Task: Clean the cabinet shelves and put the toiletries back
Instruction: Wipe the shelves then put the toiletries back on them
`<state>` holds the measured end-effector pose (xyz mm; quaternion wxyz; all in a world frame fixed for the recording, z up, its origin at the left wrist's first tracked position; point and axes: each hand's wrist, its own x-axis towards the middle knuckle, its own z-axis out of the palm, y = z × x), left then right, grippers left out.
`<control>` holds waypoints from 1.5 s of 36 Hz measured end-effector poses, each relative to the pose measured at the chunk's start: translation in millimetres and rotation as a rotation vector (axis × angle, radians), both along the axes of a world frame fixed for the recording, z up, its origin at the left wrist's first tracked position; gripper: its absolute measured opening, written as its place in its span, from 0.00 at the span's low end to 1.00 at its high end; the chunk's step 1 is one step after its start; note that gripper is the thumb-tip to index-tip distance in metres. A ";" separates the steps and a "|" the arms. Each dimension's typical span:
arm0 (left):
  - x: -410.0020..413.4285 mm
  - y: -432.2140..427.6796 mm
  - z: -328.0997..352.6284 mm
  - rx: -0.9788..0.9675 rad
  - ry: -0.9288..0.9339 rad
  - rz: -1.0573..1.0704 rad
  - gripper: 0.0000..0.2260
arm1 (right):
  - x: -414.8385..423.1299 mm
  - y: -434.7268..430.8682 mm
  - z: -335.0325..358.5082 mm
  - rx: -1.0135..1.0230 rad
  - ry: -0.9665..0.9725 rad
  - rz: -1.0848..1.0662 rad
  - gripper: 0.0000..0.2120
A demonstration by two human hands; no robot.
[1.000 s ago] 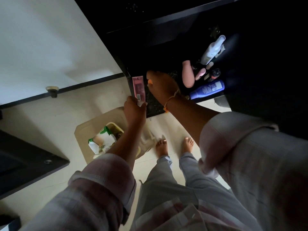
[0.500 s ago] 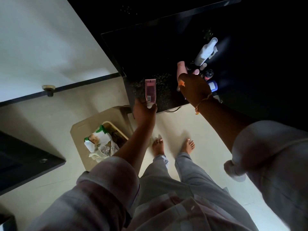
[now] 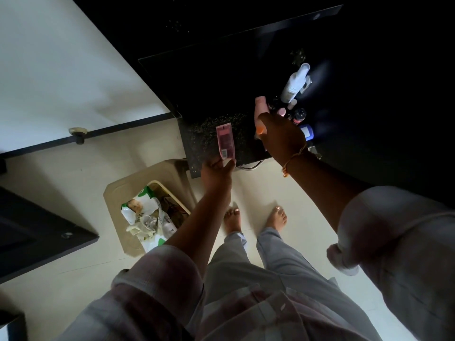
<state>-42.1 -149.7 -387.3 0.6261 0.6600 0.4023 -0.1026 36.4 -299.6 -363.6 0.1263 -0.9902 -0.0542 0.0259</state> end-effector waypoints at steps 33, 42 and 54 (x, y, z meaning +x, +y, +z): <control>-29.9 -70.4 16.4 -0.252 -0.032 -0.365 0.08 | -74.6 -61.4 6.7 1.336 0.582 -1.000 0.04; -15.9 -84.8 16.7 -0.433 -0.046 -0.235 0.08 | -63.4 -58.6 10.6 1.267 0.488 -0.654 0.06; 6.6 -93.8 24.8 -0.495 -0.109 -0.088 0.11 | -41.5 -56.4 7.0 1.051 0.466 -0.431 0.08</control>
